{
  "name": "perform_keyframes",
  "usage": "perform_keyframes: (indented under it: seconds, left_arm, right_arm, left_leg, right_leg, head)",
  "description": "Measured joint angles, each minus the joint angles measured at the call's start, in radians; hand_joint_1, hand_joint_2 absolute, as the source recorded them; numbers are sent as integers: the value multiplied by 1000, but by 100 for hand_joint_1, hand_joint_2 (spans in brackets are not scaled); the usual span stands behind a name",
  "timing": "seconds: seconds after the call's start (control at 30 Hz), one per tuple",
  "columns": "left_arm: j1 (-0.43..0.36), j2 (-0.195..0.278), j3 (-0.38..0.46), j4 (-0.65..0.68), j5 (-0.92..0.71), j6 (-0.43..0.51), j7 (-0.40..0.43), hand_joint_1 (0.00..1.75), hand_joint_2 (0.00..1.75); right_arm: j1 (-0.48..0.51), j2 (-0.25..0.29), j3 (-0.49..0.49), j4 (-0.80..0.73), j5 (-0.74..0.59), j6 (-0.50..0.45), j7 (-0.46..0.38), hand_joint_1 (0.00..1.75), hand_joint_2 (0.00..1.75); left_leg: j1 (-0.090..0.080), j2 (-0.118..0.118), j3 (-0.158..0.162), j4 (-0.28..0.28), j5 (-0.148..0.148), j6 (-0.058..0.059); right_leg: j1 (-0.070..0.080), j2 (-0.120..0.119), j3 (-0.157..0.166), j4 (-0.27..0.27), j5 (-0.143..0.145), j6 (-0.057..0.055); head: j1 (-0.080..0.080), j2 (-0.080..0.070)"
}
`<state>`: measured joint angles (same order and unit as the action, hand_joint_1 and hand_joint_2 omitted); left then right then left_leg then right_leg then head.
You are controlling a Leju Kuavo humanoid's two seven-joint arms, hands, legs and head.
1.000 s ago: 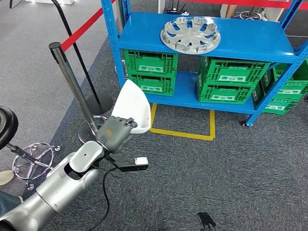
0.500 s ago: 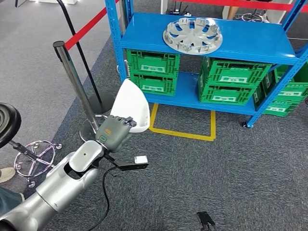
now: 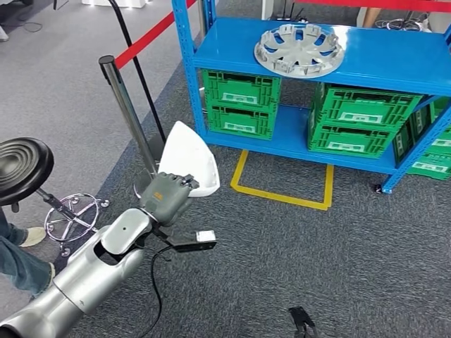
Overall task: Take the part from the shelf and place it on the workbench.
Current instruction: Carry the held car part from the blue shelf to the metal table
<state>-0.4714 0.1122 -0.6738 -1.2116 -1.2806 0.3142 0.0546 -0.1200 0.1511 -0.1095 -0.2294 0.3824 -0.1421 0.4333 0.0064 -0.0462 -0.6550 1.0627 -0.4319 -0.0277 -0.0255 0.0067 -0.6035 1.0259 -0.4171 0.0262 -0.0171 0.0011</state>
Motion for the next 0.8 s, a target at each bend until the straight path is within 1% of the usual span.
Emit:
perform_keyframes:
  seconds: [0.03, 0.07, 0.1, 0.13, 0.17, 0.2, 0.23, 0.27, 0.3, 0.33, 0.37, 0.4, 0.43, 0.47, 0.5, 0.53, 0.57, 0.6, 0.63, 0.67, 0.7, 0.73, 0.77, 0.8]
  left_arm:
    - [-2, 0, 0, 0, -1, 0, 0, 175, 175]
    - [-3, 0, 0, 0, -1, -1, 0, 175, 175]
    - [-2, -1, 0, 0, -1, -2, 0, 175, 175]
    - [-1, -1, 0, 1, -1, -3, 0, 175, 175]
    - [0, -1, 0, 1, -1, -4, 0, 175, 175]
    - [-1, 0, 1, 1, -1, -4, 0, 175, 175]
    - [-3, 0, 1, 1, -1, -4, 0, 175, 175]
    - [-6, -2, 2, 1, -1, -4, 0, 175, 175]
    - [-10, -4, 3, 1, -1, -4, 0, 175, 175]
    - [-13, -6, 3, 1, -1, -4, 0, 175, 175]
    - [-14, -6, 4, 2, -1, -4, 0, 175, 175]
    - [-13, -6, 4, 2, -1, -4, 0, 175, 175]
    - [-12, -4, 5, 3, -1, -5, 0, 175, 175]
    - [-12, -4, 5, 3, -1, -5, 0, 175, 175]
    - [-13, -5, 6, 4, -1, -5, 1, 175, 175]
    - [-14, -7, 6, 4, -1, -6, 1, 175, 175]
    - [-14, -10, 6, 4, -1, -6, 2, 175, 175]
    - [-13, -11, 6, 4, -1, -7, 2, 175, 175]
    - [-12, -12, 5, 5, -1, -9, 2, 175, 175]
    - [-11, -12, 5, 6, -1, -10, 2, 175, 175]
    - [-10, -12, 5, 6, -1, -10, 2, 175, 175]
    - [-11, -12, 6, 7, -1, -11, 2, 175, 175]
    - [-13, -12, 6, 7, -1, -11, 2, 175, 175]
    - [-14, -12, 6, 7, -1, -11, 2, 175, 175]
  right_arm:
    - [1, 0, 0, 0, 1, 0, 0, 0, 0]
    - [1, 0, 0, 0, 1, 0, 0, 0, 0]
    - [2, 0, 0, 0, 2, 0, 0, 0, 0]
    - [2, 0, 0, 0, 2, -1, 0, 0, 0]
    - [1, 0, 0, 0, 2, -1, 0, 0, 0]
    - [1, 0, 0, 0, 2, -1, 0, 0, 0]
    - [0, 0, 0, -1, 2, -1, 0, 0, 0]
    - [0, 0, 0, -1, 2, -1, 0, 0, 0]
    - [-1, 0, 0, -1, 2, -1, 0, 0, 0]
    - [-1, 0, 0, -1, 2, -1, 0, 0, 0]
    - [-1, 0, 0, -1, 2, 0, 0, 0, 0]
    - [-1, 0, 0, -1, 2, 0, 0, 0, 0]
    - [-2, 0, 0, -1, 2, 0, 0, 0, 0]
    - [-2, 1, 0, -1, 2, 0, 0, 0, 0]
    - [-1, 1, 0, -1, 2, 0, 0, 0, 0]
    - [0, 1, 0, -1, 2, 0, 0, 0, 0]
    - [1, 1, 0, -1, 2, 0, 0, 0, 0]
    - [3, 1, 0, -1, 2, 0, 1, 0, 0]
    - [4, 0, 0, -1, 2, 0, 2, 0, 0]
    - [4, 0, 0, -1, 2, 0, 2, 0, 0]
    - [4, 0, 0, -1, 2, 0, 3, 0, 0]
    - [3, 0, 0, -1, 2, 0, 3, 0, 0]
    - [2, 0, 0, -1, 2, 0, 3, 0, 0]
    - [2, 1, 0, -1, 2, 0, 1, 0, 0]
  left_leg:
    - [-1, 18, -31, 69, -38, -3]
    - [0, 27, -62, 142, -73, -5]
    - [1, 31, -83, 195, -94, -5]
    - [1, 33, -87, 215, -96, -4]
    - [0, 35, -69, 194, -82, -1]
    - [-1, 44, -33, 139, -56, 3]
    - [-4, 70, 14, 67, -30, 9]
    - [-9, 97, 54, 0, -12, 13]
    - [-13, 119, 80, -46, -3, 17]
    - [-17, 130, 89, -69, 0, 20]
    - [-19, 120, 85, -74, 0, 23]
    - [-19, 105, 82, -74, 5, 28]
    - [-18, 92, 80, -75, 9, 33]
    - [-16, 79, 78, -76, 13, 39]
    - [-14, 65, 76, -77, 17, 44]
    - [-13, 53, 73, -77, 20, 48]
    - [-13, 39, 71, -77, 22, 51]
    - [-15, 24, 69, -77, 23, 53]
    - [-16, 9, 67, -76, 24, 55]
    - [-17, -7, 67, -76, 25, 55]
    - [-18, -23, 67, -75, 26, 55]
    - [-18, -38, 67, -74, 26, 54]
    - [-18, -51, 65, -71, 26, 52]
    - [-18, -64, 61, -69, 27, 48]
  right_leg:
    - [1, -11, -4, 0, 2, -4]
    - [3, -24, -8, 0, 3, -7]
    - [4, -38, -12, 0, 5, -9]
    - [5, -51, -16, 0, 7, -10]
    - [6, -63, -19, 0, 9, -10]
    - [7, -75, -20, 0, 11, -9]
    - [9, -87, -20, 0, 13, -7]
    - [13, -99, -21, 2, 14, -3]
    - [16, -110, -22, 2, 15, 2]
    - [18, -121, -21, 2, 16, 7]
    - [20, -134, -21, 1, 18, 12]
    - [19, -146, -20, -2, 19, 17]
    - [17, -142, -22, 3, 13, 23]
    - [15, -123, -31, 24, -3, 27]
    - [14, -93, -49, 65, -30, 31]
    - [13, -54, -76, 128, -65, 33]
    - [14, -29, -106, 199, -97, 34]
    - [15, -15, -132, 257, -119, 33]
    - [17, -8, -144, 285, -123, 31]
    - [18, -4, -137, 274, -108, 29]
    - [19, 3, -111, 223, -78, 26]
    - [17, 21, -75, 152, -45, 23]
    - [14, 45, -39, 85, -24, 21]
    - [11, 65, -12, 35, -12, 19]
  head:
    - [-3, 0]
    - [-4, 0]
    - [-4, 0]
    - [-4, 0]
    - [-4, 0]
    - [-4, 0]
    - [-4, 0]
    - [-5, 0]
    - [-5, 0]
    - [-6, 0]
    - [-5, 0]
    - [-5, 0]
    - [-5, 0]
    - [-4, 0]
    - [-1, 0]
    - [2, 0]
    - [5, 0]
    - [6, 0]
    - [7, 0]
    - [7, 0]
    - [7, 0]
    - [7, 0]
    - [7, 0]
    - [7, 0]
